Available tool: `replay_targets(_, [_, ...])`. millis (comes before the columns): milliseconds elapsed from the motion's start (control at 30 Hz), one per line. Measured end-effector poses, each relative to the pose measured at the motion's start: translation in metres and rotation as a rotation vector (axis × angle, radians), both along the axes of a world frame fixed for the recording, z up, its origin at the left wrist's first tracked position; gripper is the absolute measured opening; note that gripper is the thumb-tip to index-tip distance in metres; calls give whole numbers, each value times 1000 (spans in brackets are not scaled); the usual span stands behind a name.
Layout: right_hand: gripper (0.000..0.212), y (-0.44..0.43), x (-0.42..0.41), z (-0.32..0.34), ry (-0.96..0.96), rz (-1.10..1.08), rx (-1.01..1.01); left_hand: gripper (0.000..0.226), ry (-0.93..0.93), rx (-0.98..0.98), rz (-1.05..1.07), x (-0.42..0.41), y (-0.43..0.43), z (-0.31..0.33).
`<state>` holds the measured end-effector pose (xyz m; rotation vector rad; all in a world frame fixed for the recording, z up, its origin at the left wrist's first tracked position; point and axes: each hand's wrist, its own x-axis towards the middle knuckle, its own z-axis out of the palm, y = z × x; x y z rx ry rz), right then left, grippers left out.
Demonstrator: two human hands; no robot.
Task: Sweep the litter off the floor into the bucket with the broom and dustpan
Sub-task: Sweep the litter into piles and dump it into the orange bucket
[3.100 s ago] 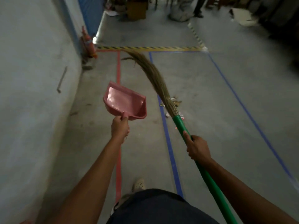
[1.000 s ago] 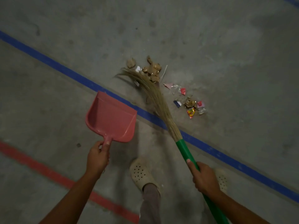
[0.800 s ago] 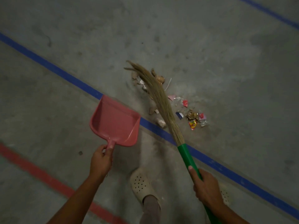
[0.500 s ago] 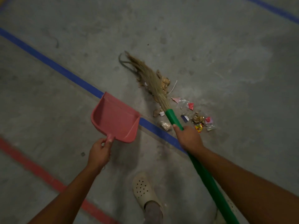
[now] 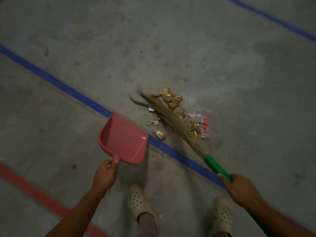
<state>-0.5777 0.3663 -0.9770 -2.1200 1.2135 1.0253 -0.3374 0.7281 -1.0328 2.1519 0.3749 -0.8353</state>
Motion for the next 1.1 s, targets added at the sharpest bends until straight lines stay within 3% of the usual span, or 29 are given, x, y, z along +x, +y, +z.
replay_targets(200, [63,-24,-21,36,-91,-63,-88,47,36,-28,-21,-9,-26,4])
replay_targets(467, [65,-55,92,-44,-127,-49,-85,46,57,23,-88,15,-43,-8])
replay_targets(667, [53,-22,8,-42,-20,26,-39,49,132,85,-225,24,-29,-12])
replay_targets(900, [56,-2,-92,-4,-73,-260,-129,40,205,128,-371,46,-9,-18])
replay_targets(1100, [67,6,-108,-63,-97,-575,-216,32,265,192,-492,87,-3,-45])
